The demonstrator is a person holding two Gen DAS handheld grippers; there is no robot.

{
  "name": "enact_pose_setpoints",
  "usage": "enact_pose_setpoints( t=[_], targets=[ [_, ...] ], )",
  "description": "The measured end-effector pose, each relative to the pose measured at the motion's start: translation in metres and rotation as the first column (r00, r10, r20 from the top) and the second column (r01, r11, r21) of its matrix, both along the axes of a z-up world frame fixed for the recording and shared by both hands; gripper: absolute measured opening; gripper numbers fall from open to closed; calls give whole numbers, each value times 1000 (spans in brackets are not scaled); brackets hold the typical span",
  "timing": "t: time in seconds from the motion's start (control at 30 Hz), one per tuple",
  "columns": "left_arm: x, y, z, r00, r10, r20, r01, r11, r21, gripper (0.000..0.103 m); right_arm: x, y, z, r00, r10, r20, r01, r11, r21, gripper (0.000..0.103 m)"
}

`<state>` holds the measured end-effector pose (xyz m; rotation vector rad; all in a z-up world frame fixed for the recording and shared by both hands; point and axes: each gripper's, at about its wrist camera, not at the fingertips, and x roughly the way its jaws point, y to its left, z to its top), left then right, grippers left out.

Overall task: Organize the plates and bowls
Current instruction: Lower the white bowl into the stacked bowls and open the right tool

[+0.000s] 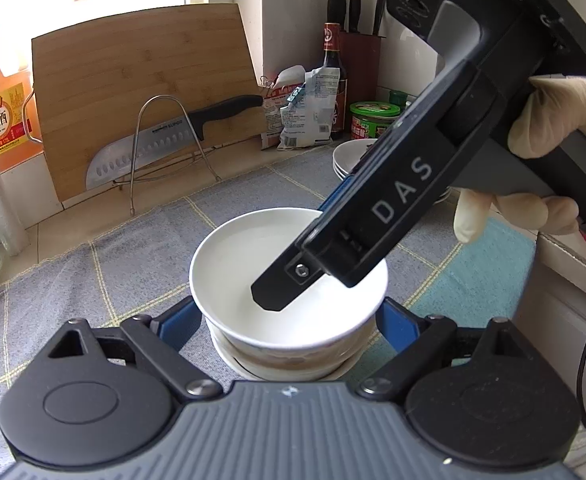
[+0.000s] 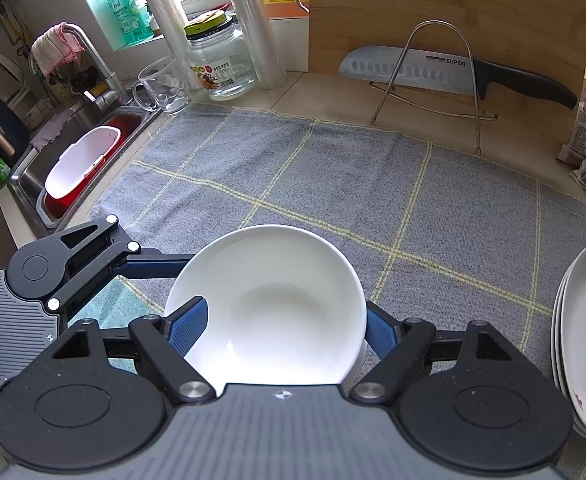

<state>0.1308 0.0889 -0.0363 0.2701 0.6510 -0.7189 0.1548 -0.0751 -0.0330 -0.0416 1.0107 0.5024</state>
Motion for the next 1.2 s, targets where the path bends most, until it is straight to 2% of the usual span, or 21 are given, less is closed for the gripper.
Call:
enact_pose_setpoints(
  t=[0.67,0.87,1.2],
  targets=[
    [7,-3,-12,1000,-13,-25,14,1000,16,94,1,-1,-6,1000,-12,-4,12,1000,-2,87],
    [6,-1,-13,999,-24,-28,24,1000,11,97,-1,2,-3,1000,8,16,-8,1000,3,101],
    [-2,13,-9,999,-36,-21,36,999,18,97,-11,8,1,996,22,85,-19,999,-36,103]
  ],
)
